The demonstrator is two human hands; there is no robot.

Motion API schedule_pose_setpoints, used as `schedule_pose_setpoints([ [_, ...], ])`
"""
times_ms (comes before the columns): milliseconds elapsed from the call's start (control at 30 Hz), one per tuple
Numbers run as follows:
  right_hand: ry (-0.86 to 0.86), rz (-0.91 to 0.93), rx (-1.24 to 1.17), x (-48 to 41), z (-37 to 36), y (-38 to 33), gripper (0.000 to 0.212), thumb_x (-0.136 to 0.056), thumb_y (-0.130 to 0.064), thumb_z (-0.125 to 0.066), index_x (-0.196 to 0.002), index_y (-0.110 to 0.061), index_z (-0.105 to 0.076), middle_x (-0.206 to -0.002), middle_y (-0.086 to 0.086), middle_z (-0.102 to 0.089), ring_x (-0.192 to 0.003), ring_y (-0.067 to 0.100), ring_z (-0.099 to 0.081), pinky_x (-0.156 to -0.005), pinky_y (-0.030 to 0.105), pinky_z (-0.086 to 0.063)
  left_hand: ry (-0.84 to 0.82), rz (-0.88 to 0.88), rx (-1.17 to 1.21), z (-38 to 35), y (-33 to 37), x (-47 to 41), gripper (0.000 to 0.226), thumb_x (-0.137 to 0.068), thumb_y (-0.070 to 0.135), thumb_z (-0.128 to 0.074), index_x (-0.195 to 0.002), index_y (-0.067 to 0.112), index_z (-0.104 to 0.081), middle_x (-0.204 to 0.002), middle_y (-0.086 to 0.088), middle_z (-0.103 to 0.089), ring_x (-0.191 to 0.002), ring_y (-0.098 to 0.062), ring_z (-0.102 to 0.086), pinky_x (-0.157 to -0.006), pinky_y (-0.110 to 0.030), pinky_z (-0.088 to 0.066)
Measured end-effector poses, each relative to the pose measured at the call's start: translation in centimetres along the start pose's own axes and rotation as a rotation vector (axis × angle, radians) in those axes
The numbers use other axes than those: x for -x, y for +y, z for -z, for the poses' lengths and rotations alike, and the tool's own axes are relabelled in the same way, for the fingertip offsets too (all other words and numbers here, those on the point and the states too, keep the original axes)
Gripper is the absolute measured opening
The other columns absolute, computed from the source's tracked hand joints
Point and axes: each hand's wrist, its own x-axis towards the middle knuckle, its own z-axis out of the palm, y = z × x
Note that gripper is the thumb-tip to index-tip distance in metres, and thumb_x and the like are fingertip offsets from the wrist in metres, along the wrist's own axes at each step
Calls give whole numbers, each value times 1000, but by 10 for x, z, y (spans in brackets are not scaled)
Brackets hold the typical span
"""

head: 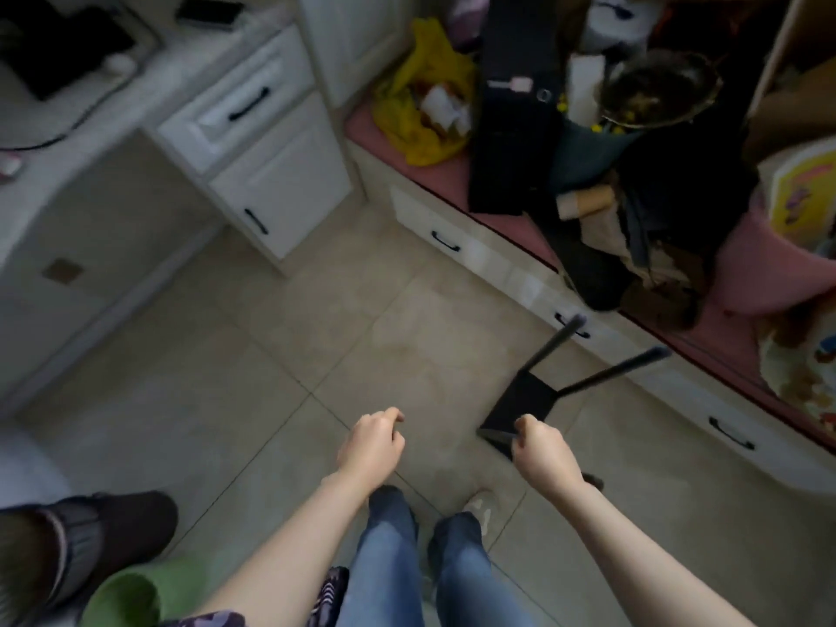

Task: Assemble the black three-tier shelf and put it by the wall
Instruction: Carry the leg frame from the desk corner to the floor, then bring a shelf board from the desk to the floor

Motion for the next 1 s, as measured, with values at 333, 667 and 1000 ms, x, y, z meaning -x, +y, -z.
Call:
schedule_pose_setpoints([
  [333, -111, 429, 269, -3, -39, -209, 34, -99, -19, -42, -131, -12, -52, -124, 11, -62, -114, 29, -58, -84, 32, -49, 238, 311, 91, 84, -148, 33, 27, -98, 23, -50, -124, 26, -61, -119, 2, -70, -108, -22, -63, -79, -31, -49],
  [667, -262, 763, 397, 17, -94, -385, 36, -100, -19, -43, -133, -10, -53, -121, 13, -66, -109, 31, -62, -85, 38, -54, 416, 674, 368, 115, -267, 88, 28, -98, 22, -54, -124, 25, -62, -111, 6, -72, -101, -20, -66, -66, -28, -39],
  [1000, -480, 1037, 653, 23, -134, -509, 35, -102, -21, -40, -132, -11, -53, -122, 11, -65, -108, 28, -62, -88, 37, -53, 579, 1050, 688, 125, -327, 123, 31, -96, 22, -55, -126, 26, -63, -114, 1, -72, -103, -23, -65, -73, -30, -45],
])
